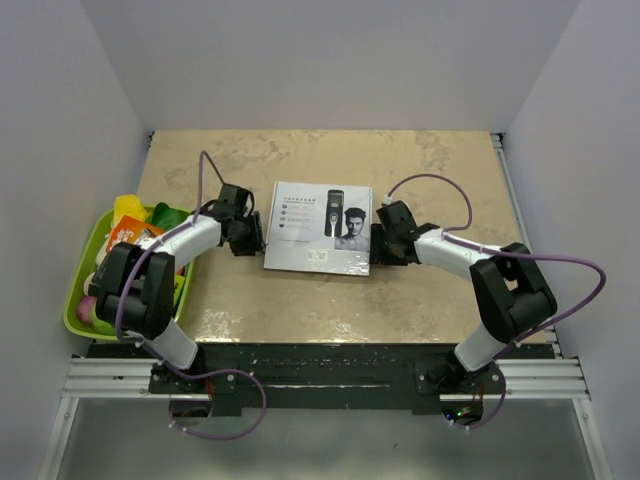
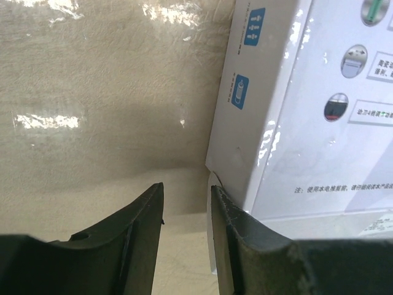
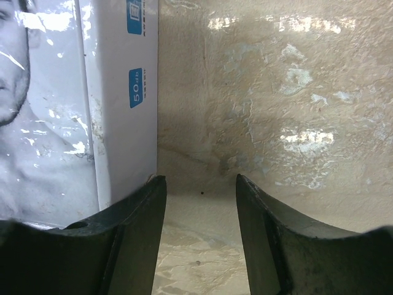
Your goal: Sort the hair-cutting tools
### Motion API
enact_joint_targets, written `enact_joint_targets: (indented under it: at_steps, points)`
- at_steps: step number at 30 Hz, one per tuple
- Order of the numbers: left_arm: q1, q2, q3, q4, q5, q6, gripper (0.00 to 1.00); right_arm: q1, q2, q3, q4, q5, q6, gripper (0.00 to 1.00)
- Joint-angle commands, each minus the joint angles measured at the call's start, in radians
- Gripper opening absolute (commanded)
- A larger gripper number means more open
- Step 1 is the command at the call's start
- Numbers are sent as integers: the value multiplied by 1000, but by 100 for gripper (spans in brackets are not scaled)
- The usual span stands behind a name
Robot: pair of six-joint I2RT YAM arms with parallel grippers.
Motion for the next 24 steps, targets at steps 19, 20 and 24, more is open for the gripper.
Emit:
enact_joint_targets:
  at_steps: [19,20,24]
  points:
    - [-45,-53,-54,55,168,-25,42,25,-68,-11,22,-232,-15,53]
    - [-45,-54,-54,54,168,-25,42,25,-72,-11,22,-244,-15,53]
    - [-45,-54,-54,55,168,-24,42,25,-89,-9,14,-267,-13,53]
